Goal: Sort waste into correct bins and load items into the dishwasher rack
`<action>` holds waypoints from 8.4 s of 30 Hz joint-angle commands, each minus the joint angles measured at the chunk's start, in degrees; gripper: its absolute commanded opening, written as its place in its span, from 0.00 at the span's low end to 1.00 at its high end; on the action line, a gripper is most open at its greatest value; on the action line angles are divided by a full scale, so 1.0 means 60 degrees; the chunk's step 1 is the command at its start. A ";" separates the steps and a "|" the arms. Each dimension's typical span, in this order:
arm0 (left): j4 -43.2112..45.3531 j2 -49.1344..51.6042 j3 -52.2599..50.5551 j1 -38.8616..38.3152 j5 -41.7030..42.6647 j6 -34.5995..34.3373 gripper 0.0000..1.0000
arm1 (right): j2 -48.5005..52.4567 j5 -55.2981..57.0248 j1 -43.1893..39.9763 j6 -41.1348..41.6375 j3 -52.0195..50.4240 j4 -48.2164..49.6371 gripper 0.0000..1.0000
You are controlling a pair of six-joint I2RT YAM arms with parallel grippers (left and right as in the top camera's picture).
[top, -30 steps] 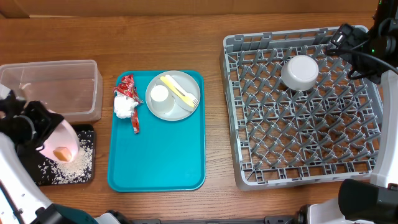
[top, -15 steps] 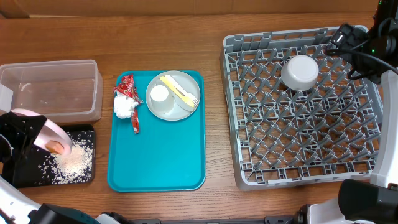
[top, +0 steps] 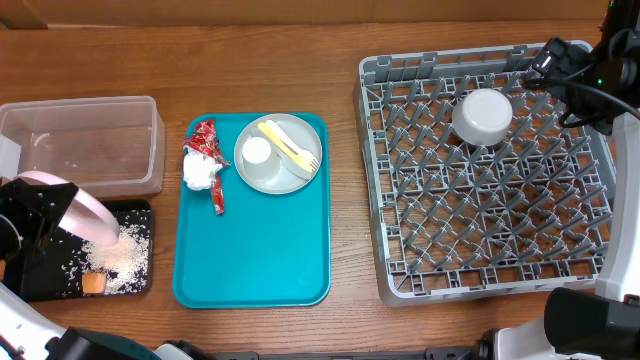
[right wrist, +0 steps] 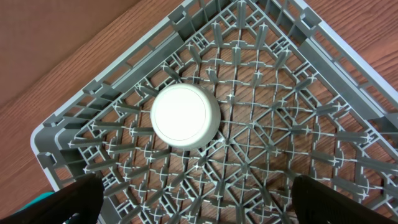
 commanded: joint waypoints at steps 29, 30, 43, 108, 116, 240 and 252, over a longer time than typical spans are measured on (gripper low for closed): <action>-0.1253 -0.0375 0.0412 -1.3843 -0.7883 -0.4207 0.04 | -0.0051 0.0033 -0.0029 0.0080 0.0000 0.0022 1.00; -0.1260 -0.0204 0.0393 -1.4050 -0.8062 -0.4411 0.04 | -0.0051 0.0033 -0.0029 0.0076 0.0000 0.0022 1.00; -0.1249 0.2401 0.0299 -1.5380 -0.7861 -0.5614 0.05 | -0.0051 0.0033 -0.0029 0.0076 0.0000 0.0022 1.00; -0.3850 0.0222 0.3413 -0.5901 -0.9905 -0.6422 1.00 | 0.2994 -0.2466 0.8990 -0.1246 -0.3337 0.2878 0.75; -0.3850 0.0222 0.3413 -0.5901 -1.0196 -0.6390 1.00 | 0.4200 -0.2310 0.9708 -0.0984 -0.3337 0.3249 0.70; -0.3850 0.0222 0.3413 -0.5901 -1.0178 -0.6397 1.00 | 0.1690 0.8291 0.4411 0.1220 -0.2794 0.1840 0.04; -0.3850 0.0222 0.3413 -0.5901 -1.0178 -0.6393 1.00 | 0.1690 0.7989 0.4696 0.1213 -0.3115 0.2229 0.41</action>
